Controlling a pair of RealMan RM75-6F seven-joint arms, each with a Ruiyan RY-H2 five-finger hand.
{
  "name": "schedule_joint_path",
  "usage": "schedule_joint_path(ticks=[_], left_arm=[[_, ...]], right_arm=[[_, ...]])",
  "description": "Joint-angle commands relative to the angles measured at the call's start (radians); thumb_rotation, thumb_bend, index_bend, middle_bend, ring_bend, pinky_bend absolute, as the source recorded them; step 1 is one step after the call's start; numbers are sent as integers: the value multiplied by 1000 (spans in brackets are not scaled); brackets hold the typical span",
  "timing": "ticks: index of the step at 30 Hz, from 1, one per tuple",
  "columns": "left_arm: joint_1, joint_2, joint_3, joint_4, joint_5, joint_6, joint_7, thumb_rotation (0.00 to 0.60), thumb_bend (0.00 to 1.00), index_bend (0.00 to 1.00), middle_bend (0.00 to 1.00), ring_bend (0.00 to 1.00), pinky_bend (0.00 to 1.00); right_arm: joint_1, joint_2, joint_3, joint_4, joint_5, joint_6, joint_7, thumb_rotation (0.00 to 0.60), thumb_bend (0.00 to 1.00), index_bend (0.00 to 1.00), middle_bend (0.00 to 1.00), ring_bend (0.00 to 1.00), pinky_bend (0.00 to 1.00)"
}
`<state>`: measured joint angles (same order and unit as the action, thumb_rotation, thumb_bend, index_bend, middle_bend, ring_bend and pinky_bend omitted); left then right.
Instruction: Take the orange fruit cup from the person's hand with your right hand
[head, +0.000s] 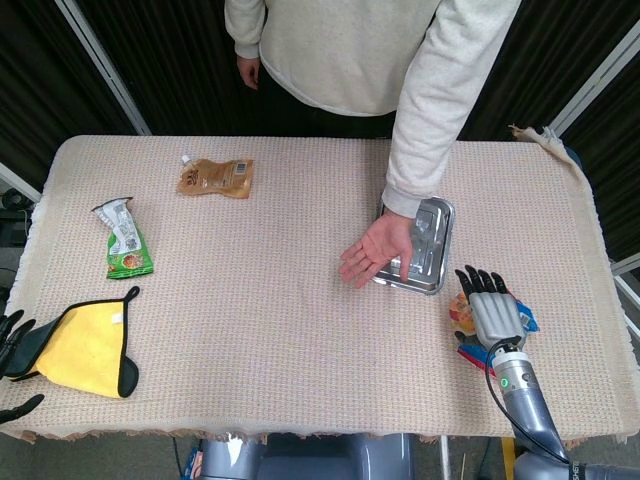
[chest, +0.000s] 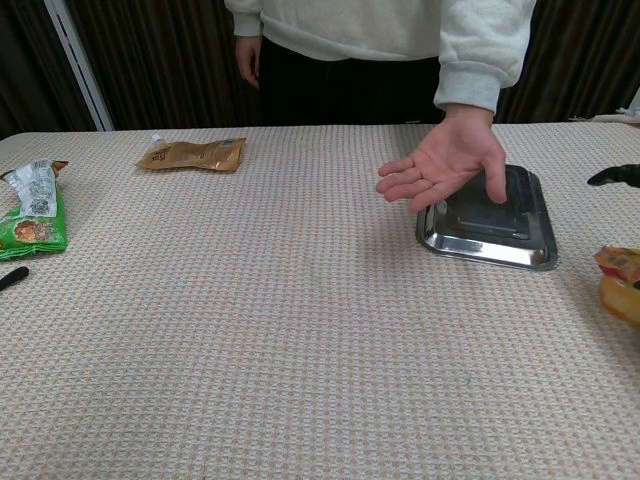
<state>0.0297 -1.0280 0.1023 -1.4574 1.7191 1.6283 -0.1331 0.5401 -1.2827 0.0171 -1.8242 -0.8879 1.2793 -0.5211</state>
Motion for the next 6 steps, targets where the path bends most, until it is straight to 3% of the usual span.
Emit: schedule_joint_path(ticks=[1,6], left_arm=[[0,-1,0,1,0,0,2,600,0,15,0,0,0],[0,-2,-2,2,-2,1,-1,600,0,15,0,0,0]], right_arm=[[-21,24,-20,-20,-77,45,-21,600,116,51,0,0,0],[-82,67,-68,0,-245,148,-13,600,114,51,0,0,0]])
